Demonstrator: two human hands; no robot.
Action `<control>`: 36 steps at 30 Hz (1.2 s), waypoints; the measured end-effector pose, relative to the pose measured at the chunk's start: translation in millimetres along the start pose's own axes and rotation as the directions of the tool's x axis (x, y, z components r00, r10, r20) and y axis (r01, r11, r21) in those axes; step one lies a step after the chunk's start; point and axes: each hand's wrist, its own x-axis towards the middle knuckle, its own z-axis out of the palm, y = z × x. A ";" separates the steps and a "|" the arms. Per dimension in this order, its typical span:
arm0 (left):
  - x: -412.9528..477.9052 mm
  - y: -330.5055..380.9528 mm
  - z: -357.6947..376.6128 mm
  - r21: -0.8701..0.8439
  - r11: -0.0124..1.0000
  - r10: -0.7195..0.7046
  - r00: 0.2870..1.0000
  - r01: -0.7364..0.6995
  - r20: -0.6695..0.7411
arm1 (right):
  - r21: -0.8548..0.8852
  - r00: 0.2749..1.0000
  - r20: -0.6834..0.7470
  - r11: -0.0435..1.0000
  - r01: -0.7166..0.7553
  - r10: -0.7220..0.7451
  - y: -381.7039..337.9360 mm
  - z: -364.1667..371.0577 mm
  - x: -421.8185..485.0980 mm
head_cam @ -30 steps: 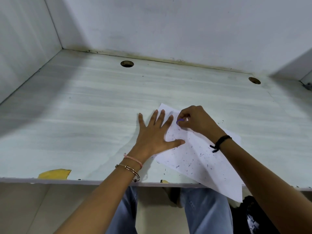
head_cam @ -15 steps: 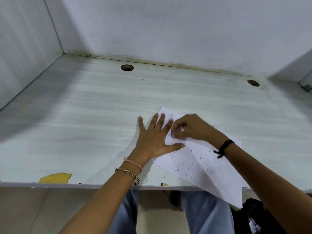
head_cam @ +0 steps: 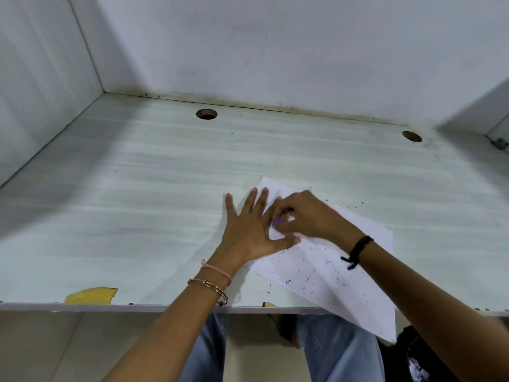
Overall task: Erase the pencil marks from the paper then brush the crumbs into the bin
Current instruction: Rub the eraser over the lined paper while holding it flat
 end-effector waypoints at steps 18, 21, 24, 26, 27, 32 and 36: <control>-5.4 2.6 -7.6 -0.036 0.999 -0.010 0.999 0.011 0.033 | 0.219 0.958 -0.152 0.954 -0.205 0.241 31.5 -8.5 3.9; -9.6 7.0 -6.7 -0.026 0.999 -0.044 0.999 0.045 0.029 | 0.540 0.918 -0.180 0.816 -0.207 0.352 45.4 -7.9 -13.7; -4.9 10.2 -9.7 0.031 0.999 -0.028 0.997 0.030 -0.066 | 0.628 0.908 -0.209 0.762 -0.160 0.362 54.2 -3.6 -27.6; 2.2 11.7 -8.8 0.076 0.997 0.041 0.979 -0.026 -0.200 | 0.565 0.921 -0.219 0.811 -0.149 0.322 54.2 0.9 -28.0; 6.1 11.4 -5.8 0.070 0.996 0.075 0.964 -0.059 -0.257 | 0.529 0.927 -0.219 0.835 -0.150 0.306 52.9 1.3 -26.9; 15.9 12.3 4.1 -0.038 0.995 0.079 0.972 -0.090 -0.223 | 0.452 0.936 -0.234 0.882 -0.135 0.263 44.6 1.4 -18.7; 15.7 11.1 1.4 -0.052 0.998 0.031 0.997 -0.035 -0.068 | 0.322 0.938 -0.259 0.936 -0.143 0.232 36.0 5.6 -10.9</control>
